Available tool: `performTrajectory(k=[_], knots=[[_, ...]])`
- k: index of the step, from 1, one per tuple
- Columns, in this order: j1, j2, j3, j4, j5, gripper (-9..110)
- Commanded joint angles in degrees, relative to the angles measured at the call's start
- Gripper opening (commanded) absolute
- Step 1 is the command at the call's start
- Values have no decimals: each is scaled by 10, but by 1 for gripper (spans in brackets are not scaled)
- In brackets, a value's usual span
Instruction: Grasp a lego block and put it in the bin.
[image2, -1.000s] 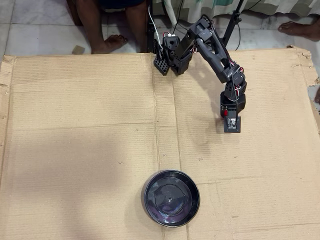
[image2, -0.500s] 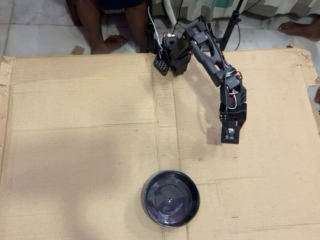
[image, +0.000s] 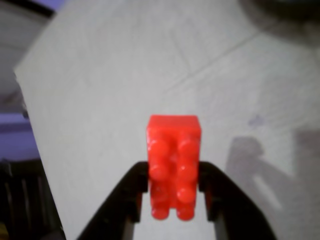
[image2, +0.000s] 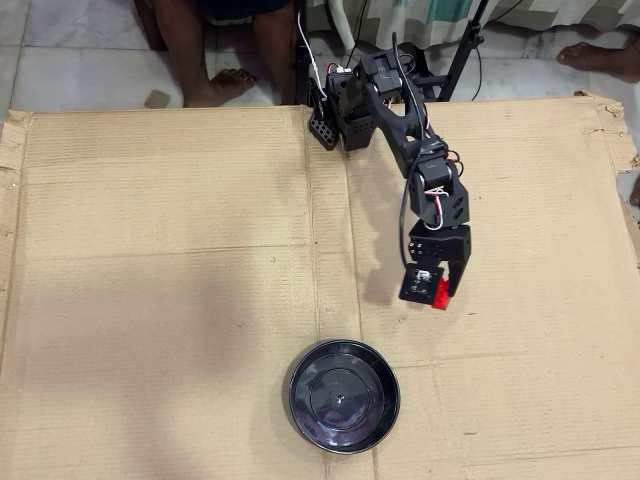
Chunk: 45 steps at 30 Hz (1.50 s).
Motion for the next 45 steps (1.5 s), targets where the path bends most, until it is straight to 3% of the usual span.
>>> performTrajectory(k=[1, 11, 21, 45], knots=[[23, -6, -56, -7, -4, 0], [85, -144, -220, -136, -4, 0], [139, -248, -337, -153, -4, 0], [208, -261, -346, -146, -4, 1]])
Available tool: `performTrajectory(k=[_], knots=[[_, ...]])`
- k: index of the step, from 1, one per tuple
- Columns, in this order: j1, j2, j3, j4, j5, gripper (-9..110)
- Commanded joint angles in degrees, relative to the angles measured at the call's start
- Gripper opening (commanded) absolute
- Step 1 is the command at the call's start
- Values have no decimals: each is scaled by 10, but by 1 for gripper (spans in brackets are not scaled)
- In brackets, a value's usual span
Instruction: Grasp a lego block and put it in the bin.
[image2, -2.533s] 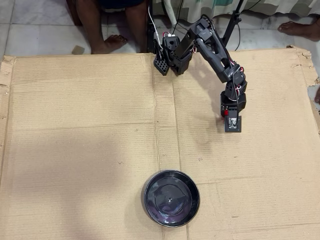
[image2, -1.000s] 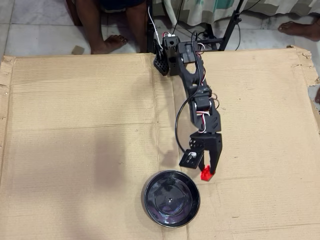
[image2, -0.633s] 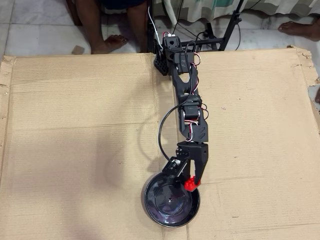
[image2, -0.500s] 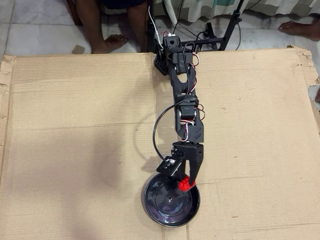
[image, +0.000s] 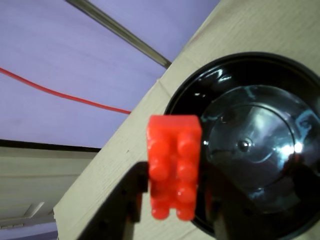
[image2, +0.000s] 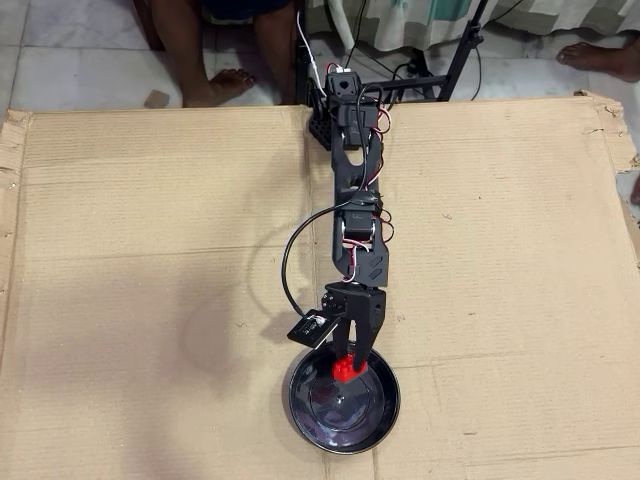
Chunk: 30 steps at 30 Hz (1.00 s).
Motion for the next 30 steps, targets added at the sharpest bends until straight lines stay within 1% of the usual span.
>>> performTrajectory(k=[1, 3, 7, 9, 21, 24, 30], knots=[[6, 10, -25, -4, -4, 1], [7, 10, -29, -4, -4, 4], [8, 11, -32, -4, -4, 15], [7, 11, -32, -5, -4, 18], [6, 15, -25, -1, -5, 19], [5, 25, -31, 54, -14, 19], [4, 104, -24, 215, -28, 19]])
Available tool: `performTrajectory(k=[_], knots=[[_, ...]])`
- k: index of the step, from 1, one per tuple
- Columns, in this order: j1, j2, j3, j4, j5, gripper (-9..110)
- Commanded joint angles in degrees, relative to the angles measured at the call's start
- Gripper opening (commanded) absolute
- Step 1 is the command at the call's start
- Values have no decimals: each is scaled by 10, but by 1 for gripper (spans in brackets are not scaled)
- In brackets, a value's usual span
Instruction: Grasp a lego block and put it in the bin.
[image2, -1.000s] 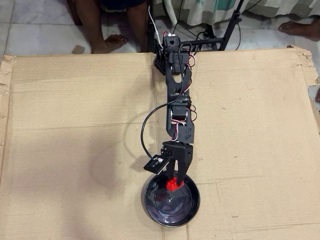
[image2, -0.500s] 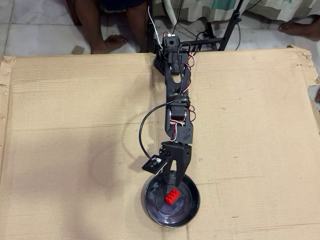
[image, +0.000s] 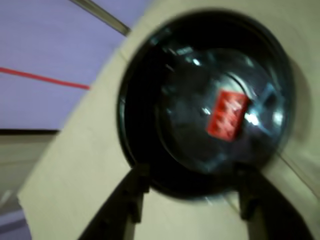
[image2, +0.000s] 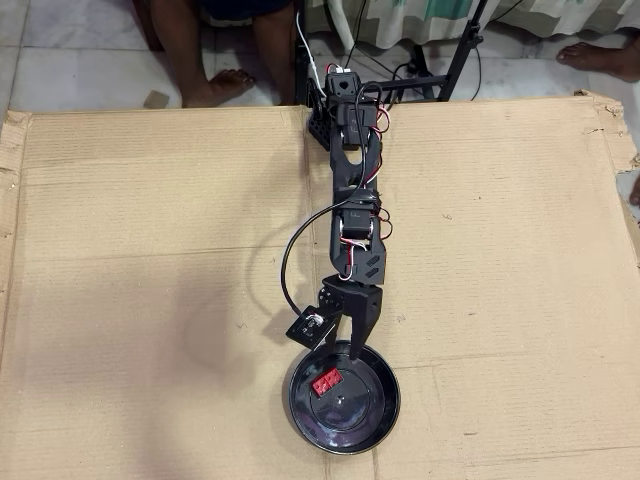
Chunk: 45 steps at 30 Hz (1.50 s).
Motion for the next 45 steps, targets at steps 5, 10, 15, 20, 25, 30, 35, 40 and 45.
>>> performTrajectory(k=[5, 10, 15, 20, 25, 30, 35, 40, 45], knots=[[-3, 146, -21, 183, -23, 19], [-4, 236, 65, 218, -57, 19], [-4, 347, 212, 205, -100, 19], [-5, 458, 390, 120, -147, 19], [-34, 559, 551, 18, -165, 19], [-73, 638, 652, -27, -165, 19], [-112, 706, 725, -34, -165, 19], [-140, 771, 809, -54, -166, 19], [-141, 849, 941, -161, -167, 19]])
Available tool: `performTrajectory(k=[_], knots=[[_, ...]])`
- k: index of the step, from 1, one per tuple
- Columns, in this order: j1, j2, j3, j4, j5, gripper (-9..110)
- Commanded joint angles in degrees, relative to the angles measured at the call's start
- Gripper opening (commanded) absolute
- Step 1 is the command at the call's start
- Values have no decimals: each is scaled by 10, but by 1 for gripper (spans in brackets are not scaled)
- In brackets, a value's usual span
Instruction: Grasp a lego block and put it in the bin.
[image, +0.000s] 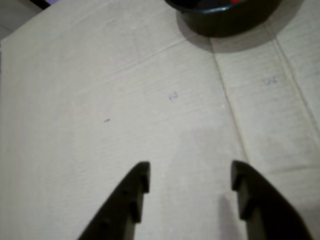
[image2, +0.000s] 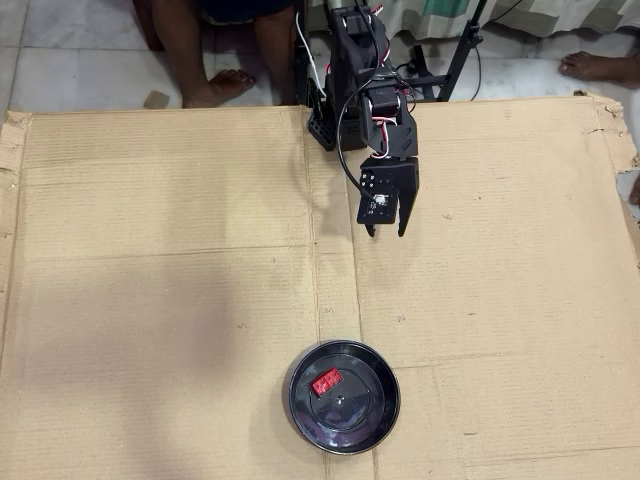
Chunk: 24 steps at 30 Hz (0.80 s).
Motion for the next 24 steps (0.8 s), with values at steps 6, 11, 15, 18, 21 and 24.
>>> performTrajectory(k=[6, 11, 15, 18, 21, 24], knots=[[34, 163, 195, -157, -2, 19], [75, 262, 287, -165, -2, 19], [87, 321, 338, -165, -2, 19], [92, 352, 370, -165, -2, 19], [94, 380, 403, -165, -2, 19], [95, 409, 433, -165, -2, 19]])
